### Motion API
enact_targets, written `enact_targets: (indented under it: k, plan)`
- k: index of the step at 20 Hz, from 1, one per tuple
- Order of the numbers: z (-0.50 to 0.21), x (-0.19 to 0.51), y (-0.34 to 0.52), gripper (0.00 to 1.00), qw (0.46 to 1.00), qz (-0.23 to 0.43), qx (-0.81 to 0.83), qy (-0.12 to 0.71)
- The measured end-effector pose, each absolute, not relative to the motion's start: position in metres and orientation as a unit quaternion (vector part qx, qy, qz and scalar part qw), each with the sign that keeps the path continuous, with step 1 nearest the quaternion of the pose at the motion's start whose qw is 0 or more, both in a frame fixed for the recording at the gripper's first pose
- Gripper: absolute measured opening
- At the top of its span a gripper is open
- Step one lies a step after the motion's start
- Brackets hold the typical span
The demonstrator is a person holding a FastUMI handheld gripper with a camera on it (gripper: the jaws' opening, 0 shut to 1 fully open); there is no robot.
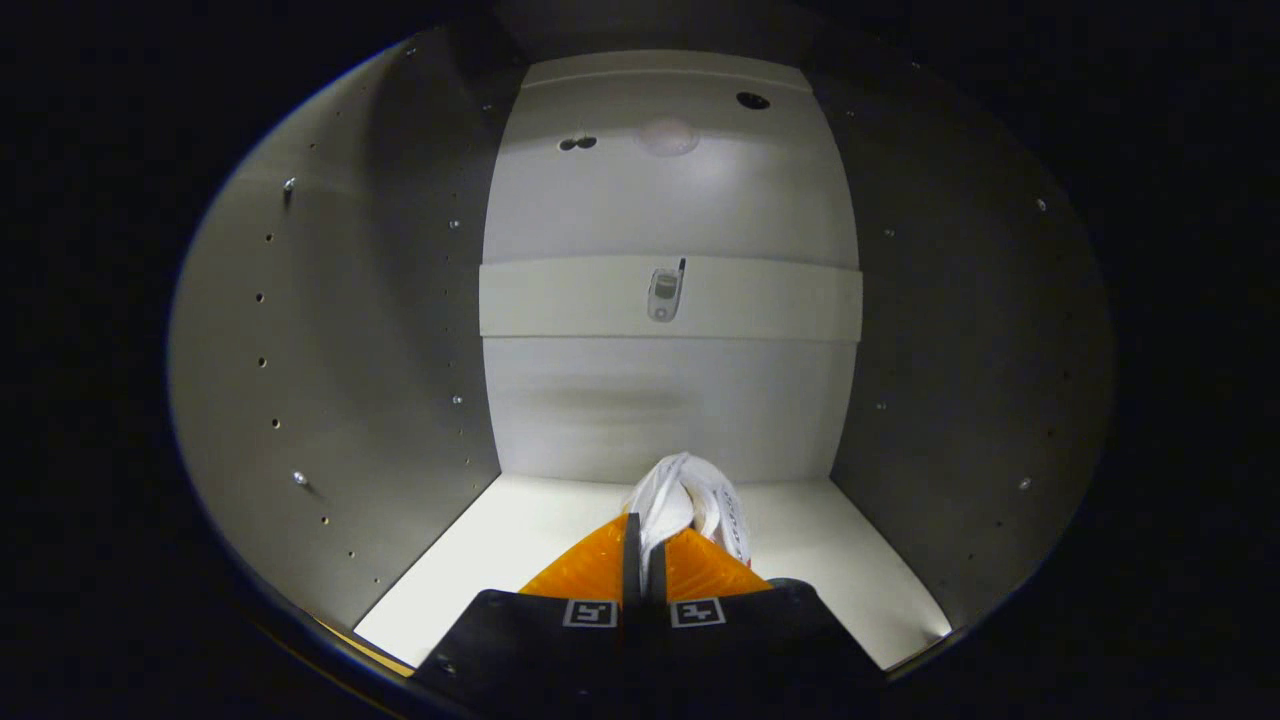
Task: Open the shoe cabinet door, grab the shoes and put them into the shoe cabinet, then close the shoe cabinet door.
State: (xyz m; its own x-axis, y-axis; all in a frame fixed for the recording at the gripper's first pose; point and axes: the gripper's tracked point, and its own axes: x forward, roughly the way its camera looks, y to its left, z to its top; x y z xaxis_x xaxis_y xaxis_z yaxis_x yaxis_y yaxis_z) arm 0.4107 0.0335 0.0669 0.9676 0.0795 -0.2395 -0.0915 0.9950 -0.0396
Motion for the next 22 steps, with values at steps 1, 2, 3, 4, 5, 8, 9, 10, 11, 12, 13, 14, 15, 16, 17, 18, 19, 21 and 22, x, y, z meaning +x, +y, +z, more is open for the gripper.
enact_targets:
  k: [1,2,3,4,5,8,9,10,11,12,13,14,15,16,17,18,19,21,22]
  plan:
    - [0.067,0.412,0.034,0.04,0.992,0.043,-0.028,0.118]
    - [0.064,0.414,0.035,0.04,0.992,0.044,-0.026,0.119]
    - [0.061,0.414,0.037,0.04,0.991,0.048,-0.023,0.125]
    - [0.059,0.415,0.038,0.04,0.99,0.05,-0.021,0.127]
    - [0.058,0.416,0.039,0.05,0.99,0.049,-0.023,0.126]
    - [0.052,0.416,0.039,0.05,0.989,0.046,-0.026,0.138]
    - [0.052,0.415,0.039,0.05,0.989,0.045,-0.023,0.141]
    - [0.05,0.416,0.036,0.05,0.988,0.04,-0.022,0.147]
    - [0.048,0.415,0.035,0.05,0.987,0.039,-0.02,0.154]
    - [0.049,0.414,0.035,0.07,0.987,0.037,-0.018,0.154]
    - [0.05,0.411,0.036,0.07,0.987,0.036,-0.018,0.157]
    - [0.048,0.411,0.035,0.09,0.986,0.034,-0.021,0.16]
    - [0.048,0.408,0.035,0.14,0.986,0.033,-0.025,0.161]
    - [0.049,0.405,0.036,0.15,0.986,0.033,-0.028,0.163]
    - [0.047,0.403,0.037,0.18,0.985,0.033,-0.032,0.168]
    - [0.048,0.399,0.037,0.28,0.984,0.034,-0.032,0.17]
    - [0.05,0.396,0.039,0.29,0.984,0.036,-0.031,0.17]
    - [0.056,0.391,0.044,0.3,0.985,0.042,-0.027,0.165]
    - [0.059,0.388,0.046,0.34,0.986,0.044,-0.025,0.162]
